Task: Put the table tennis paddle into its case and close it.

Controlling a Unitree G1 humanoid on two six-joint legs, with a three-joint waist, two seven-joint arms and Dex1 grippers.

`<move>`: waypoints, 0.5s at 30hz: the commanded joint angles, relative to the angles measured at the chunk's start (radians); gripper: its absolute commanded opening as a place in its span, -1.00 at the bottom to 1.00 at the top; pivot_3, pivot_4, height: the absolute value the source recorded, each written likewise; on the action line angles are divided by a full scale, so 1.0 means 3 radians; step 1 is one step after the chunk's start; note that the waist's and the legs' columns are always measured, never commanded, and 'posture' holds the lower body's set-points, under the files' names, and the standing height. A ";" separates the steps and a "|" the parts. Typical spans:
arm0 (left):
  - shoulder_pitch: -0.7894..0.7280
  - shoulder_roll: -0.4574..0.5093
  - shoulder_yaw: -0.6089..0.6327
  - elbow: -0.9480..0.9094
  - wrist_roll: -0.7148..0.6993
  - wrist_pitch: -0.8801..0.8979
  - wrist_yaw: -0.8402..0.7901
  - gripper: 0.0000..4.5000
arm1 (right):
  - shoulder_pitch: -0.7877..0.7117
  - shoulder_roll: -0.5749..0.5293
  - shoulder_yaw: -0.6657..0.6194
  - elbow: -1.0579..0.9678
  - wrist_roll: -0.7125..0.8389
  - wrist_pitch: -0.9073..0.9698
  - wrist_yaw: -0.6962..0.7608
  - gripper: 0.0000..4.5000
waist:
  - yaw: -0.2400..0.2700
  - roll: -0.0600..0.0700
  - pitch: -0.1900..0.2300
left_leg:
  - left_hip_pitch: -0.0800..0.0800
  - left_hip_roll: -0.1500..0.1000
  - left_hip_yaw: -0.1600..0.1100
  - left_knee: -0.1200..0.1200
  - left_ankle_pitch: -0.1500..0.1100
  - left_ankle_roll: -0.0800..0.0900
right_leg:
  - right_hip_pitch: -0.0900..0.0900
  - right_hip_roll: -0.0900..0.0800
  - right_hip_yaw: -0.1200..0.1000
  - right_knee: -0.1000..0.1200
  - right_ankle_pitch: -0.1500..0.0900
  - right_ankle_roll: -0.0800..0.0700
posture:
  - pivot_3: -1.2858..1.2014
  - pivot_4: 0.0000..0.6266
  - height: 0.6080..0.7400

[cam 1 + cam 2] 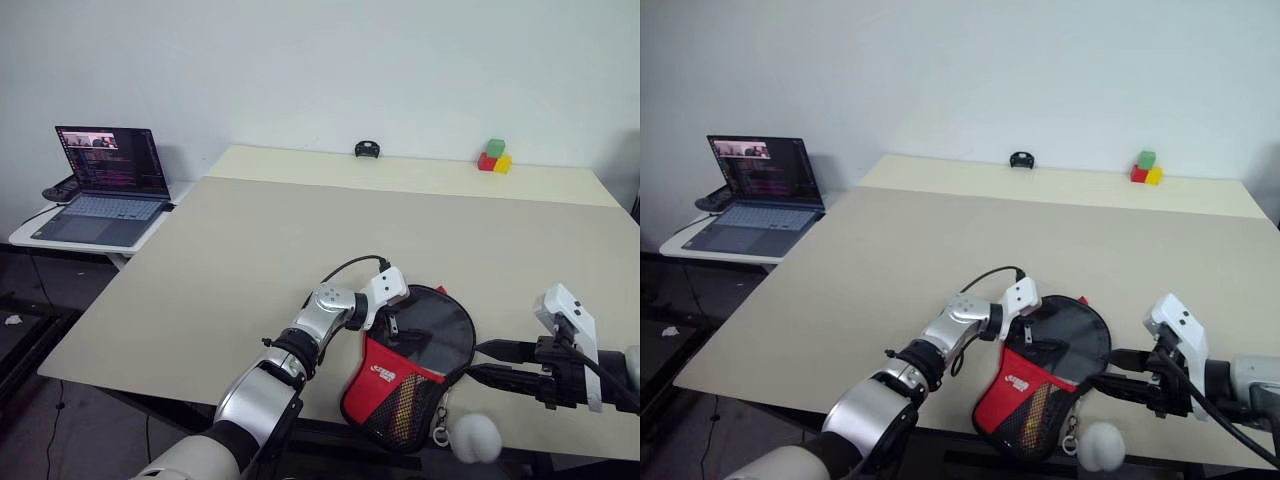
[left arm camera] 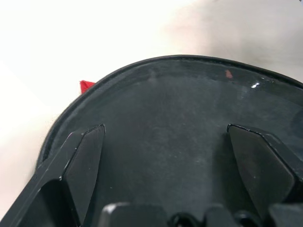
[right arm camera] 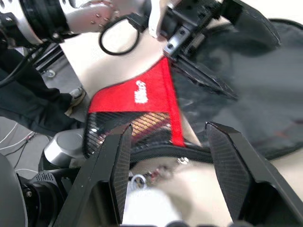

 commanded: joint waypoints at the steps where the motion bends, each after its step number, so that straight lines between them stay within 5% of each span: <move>1: 0.0055 0.0013 0.0004 -0.0035 0.0047 0.0047 0.0005 1.00 | -0.0206 0.0039 0.0203 0.0171 -0.0231 -0.0223 -0.0117 0.61 | -0.0011 0.0000 0.0001 | -0.0001 0.0000 0.0000 0.0000 0.0000 0.0000 | -0.0001 0.0000 0.0000 0.0001 0.0000 0.0000 | 0.03 -0.52 1.00; 4: 0.0100 0.0079 0.0052 -0.0266 -0.0047 0.0108 -0.0162 1.00 | -0.0505 0.0173 0.0572 0.0535 -0.0660 -0.0479 -0.0288 0.98 | -0.0042 0.0005 0.0003 | -0.0001 0.0001 0.0000 0.0000 0.0000 0.0000 | -0.0002 -0.0001 0.0000 0.0002 0.0000 0.0000 | 0.03 -0.52 1.00; 11: 0.0316 0.0389 0.0161 -0.1301 -0.0436 0.0723 -0.0637 1.00 | -0.1025 0.0525 0.1172 0.1290 -0.1368 -0.0986 -0.0340 0.98 | -0.0120 0.0011 0.0025 | -0.0030 0.0003 0.0009 -0.0003 0.0009 -0.0015 | -0.0042 -0.0001 0.0009 0.0007 -0.0001 -0.0005 | 0.03 -0.52 1.00; 15: 0.0451 0.0878 0.0349 -0.2170 -0.0852 0.1522 -0.0917 1.00 | -0.1336 0.0895 0.1338 0.1742 -0.1593 -0.1222 -0.0343 0.98 | -0.0196 0.0012 0.0032 | -0.0069 0.0007 0.0021 0.0003 0.0013 -0.0023 | -0.0096 -0.0001 0.0016 0.0041 -0.0004 -0.0009 | 0.03 -0.52 1.00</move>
